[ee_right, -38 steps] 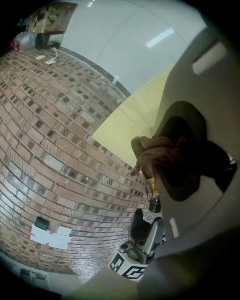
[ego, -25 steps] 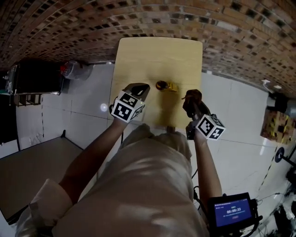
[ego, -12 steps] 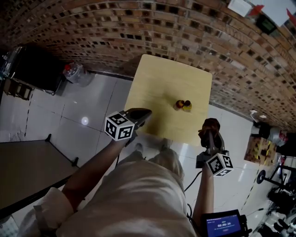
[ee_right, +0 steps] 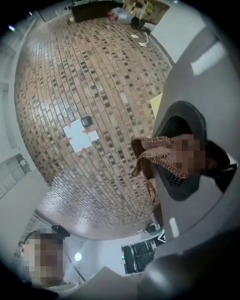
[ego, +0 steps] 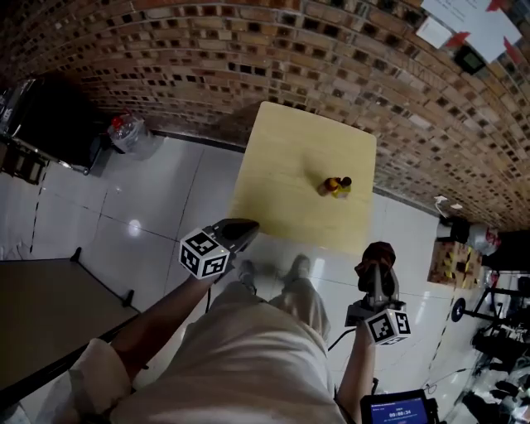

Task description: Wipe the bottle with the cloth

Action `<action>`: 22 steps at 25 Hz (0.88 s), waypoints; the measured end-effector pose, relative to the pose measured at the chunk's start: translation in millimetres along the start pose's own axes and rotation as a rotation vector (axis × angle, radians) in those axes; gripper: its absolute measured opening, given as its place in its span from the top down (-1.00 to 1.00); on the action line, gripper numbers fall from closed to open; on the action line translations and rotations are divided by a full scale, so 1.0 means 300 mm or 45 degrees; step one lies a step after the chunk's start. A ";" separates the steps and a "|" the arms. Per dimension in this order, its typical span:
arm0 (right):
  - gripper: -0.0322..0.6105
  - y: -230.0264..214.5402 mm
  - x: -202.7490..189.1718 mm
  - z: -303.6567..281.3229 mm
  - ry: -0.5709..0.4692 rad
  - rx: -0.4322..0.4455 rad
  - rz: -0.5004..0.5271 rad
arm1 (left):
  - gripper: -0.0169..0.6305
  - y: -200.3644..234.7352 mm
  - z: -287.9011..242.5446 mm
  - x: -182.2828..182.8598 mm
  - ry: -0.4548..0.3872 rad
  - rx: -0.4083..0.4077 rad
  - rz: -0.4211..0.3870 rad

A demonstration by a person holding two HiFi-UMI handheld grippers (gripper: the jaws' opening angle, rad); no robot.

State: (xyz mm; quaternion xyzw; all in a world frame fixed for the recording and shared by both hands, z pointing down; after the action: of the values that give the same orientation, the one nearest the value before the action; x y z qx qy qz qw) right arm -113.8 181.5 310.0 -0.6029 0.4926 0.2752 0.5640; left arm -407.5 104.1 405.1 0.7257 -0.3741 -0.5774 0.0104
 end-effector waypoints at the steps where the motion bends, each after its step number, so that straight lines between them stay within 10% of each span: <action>1: 0.59 0.013 0.006 0.015 -0.026 0.014 0.000 | 0.90 -0.021 0.005 -0.006 -0.014 -0.008 -0.014; 22: 0.59 -0.224 0.076 0.265 -0.127 0.248 0.044 | 0.90 -0.455 -0.171 -0.013 -0.098 0.205 -0.182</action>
State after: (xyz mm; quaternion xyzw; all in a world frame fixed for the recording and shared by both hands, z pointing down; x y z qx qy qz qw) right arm -26.8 242.6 300.3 -0.5220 0.4987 0.2654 0.6390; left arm -292.0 183.1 364.4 0.7263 -0.3666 -0.5721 -0.1036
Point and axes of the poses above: the fingertips, and each gripper's own axes: z backward along the fingers, y to its left, x out of its top, the point moved 1 cm from there along z, backward along the fingers, and after that the axes turned 1 degree about x, right-handed, at the moved point
